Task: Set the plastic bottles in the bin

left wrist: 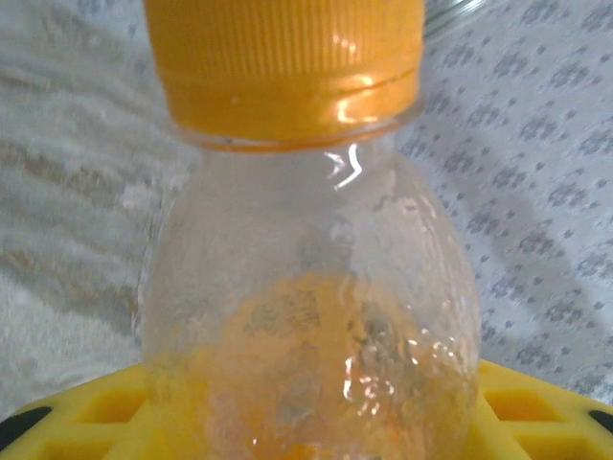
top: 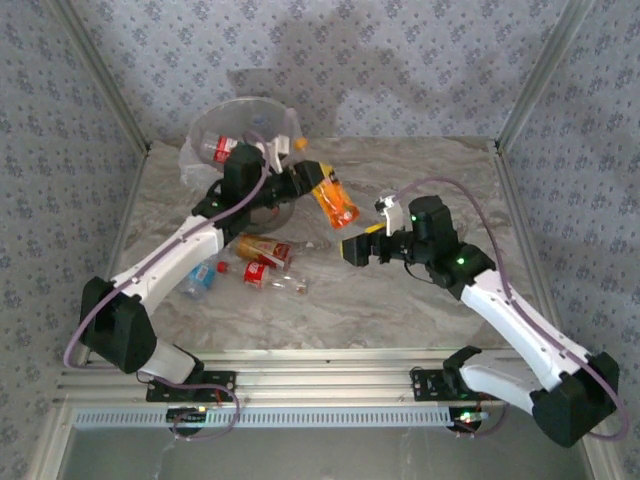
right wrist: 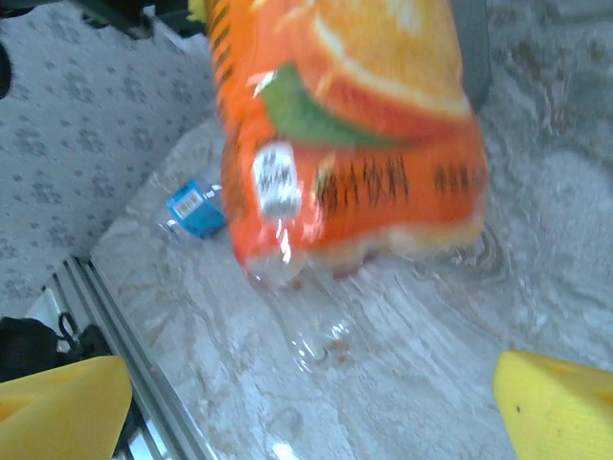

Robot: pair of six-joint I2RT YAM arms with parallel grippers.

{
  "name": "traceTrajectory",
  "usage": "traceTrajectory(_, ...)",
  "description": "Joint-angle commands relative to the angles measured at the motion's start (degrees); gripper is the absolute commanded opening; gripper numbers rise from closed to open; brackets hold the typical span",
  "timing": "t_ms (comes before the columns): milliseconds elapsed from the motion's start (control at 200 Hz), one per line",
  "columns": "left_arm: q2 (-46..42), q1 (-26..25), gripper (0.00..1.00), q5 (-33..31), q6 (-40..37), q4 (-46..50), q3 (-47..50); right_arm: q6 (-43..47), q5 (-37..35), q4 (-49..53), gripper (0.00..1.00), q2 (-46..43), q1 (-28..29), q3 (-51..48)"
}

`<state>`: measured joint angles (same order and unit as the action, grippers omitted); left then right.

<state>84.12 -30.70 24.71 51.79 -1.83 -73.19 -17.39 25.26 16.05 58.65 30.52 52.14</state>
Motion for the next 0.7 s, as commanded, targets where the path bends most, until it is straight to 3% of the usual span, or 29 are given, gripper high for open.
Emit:
traceTrajectory(0,-1.95,2.99,0.53,2.09,-3.99,5.13,-8.04,-1.16,-1.74,1.22,1.0,-3.21,0.23,2.61)
traceTrajectory(225,0.9,11.41,0.52,-0.15,-5.16,15.36,-20.94,-1.66,-3.18,2.0,1.0,-7.12,0.24,3.37)
traceTrajectory(335,2.38,16.11,0.51,-0.91,-3.4,15.62,-24.02,-1.35,-3.62,2.68,1.0,-7.76,0.32,3.41)
traceTrajectory(500,7.56,20.66,0.51,-3.78,-6.88,23.33,-33.09,-1.03,-4.05,3.52,1.0,-8.19,0.27,3.4)
traceTrajectory(700,11.17,24.89,0.51,-4.65,-0.41,20.18,-33.54,-0.57,-5.12,4.54,1.0,-9.06,0.28,3.28)
